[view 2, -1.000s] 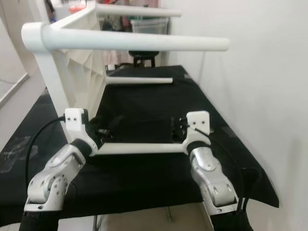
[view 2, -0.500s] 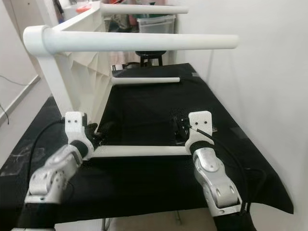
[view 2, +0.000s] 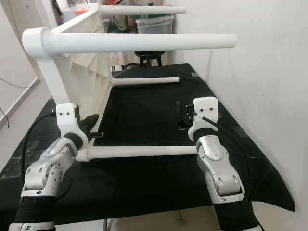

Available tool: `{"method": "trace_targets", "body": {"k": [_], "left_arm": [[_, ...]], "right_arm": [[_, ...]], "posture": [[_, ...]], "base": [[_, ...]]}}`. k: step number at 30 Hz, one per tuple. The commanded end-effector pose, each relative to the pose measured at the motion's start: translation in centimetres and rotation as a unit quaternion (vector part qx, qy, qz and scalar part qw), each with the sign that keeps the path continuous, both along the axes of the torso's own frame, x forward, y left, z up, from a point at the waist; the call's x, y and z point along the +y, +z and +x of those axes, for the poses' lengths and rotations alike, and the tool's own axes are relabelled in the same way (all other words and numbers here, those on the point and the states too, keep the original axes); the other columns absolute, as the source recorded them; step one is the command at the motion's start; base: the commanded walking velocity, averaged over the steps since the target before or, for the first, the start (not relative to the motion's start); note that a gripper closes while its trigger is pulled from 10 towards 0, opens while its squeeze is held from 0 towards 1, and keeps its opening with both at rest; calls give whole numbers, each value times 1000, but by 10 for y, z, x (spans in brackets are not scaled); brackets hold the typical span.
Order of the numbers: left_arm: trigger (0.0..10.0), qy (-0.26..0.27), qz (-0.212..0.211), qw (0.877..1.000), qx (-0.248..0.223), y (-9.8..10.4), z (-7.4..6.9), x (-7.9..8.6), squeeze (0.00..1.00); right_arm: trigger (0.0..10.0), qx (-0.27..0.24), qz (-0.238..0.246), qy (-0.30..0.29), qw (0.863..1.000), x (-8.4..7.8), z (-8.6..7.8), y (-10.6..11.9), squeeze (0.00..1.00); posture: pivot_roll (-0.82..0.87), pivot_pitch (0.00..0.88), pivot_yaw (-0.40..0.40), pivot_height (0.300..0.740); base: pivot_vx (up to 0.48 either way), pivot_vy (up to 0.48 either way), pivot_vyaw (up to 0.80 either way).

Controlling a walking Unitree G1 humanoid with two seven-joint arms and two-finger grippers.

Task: Building children table

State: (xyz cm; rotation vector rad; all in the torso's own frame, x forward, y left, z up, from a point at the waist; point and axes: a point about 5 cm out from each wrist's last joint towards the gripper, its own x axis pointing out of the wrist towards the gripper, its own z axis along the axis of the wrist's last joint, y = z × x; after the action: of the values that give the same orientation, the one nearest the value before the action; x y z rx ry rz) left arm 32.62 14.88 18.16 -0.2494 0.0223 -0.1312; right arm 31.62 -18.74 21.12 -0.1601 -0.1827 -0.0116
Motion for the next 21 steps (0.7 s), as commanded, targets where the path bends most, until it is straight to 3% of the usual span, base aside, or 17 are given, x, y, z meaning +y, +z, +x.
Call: {"method": "trace_targets", "body": {"k": [1,2,3,4,8,12,21], "left_arm": [[0,5,0,1000,11,-6,-3,5,0],[3255,-4,6,1000,13,-12,-5,4,0],[3255,-4,6,1000,13,-12,-5,4,0],[10000,-8,22,1000,14,-18,-7,6,0],[10000,-2,24,1000,15,-20,-9,11,0],[10000,19,38,999,12,-20,-11,25,0],[10000,5,37,999,-16,0,-10,21,0]], "right_arm": [[10000,-10,0,1,1000,-2,3,5,0],[10000,-17,-6,4,1000,-4,5,10,0],[10000,-17,-6,4,1000,-4,5,10,0],[10000,-27,-18,8,999,-6,7,16,0],[10000,-36,-21,12,999,-8,9,25,0],[10000,-53,-23,21,998,-9,10,37,0],[10000,-60,-20,28,998,-10,3,43,0]], "posture": [[-72,0,34,740],[-72,0,24,740],[-72,0,24,740],[-70,0,15,740],[-68,0,15,740],[-76,0,12,740],[-92,0,41,740]], "base": [[0,0,0],[0,0,0],[0,0,0],[0,0,0],[0,0,0],[0,0,0],[0,0,0]]}}
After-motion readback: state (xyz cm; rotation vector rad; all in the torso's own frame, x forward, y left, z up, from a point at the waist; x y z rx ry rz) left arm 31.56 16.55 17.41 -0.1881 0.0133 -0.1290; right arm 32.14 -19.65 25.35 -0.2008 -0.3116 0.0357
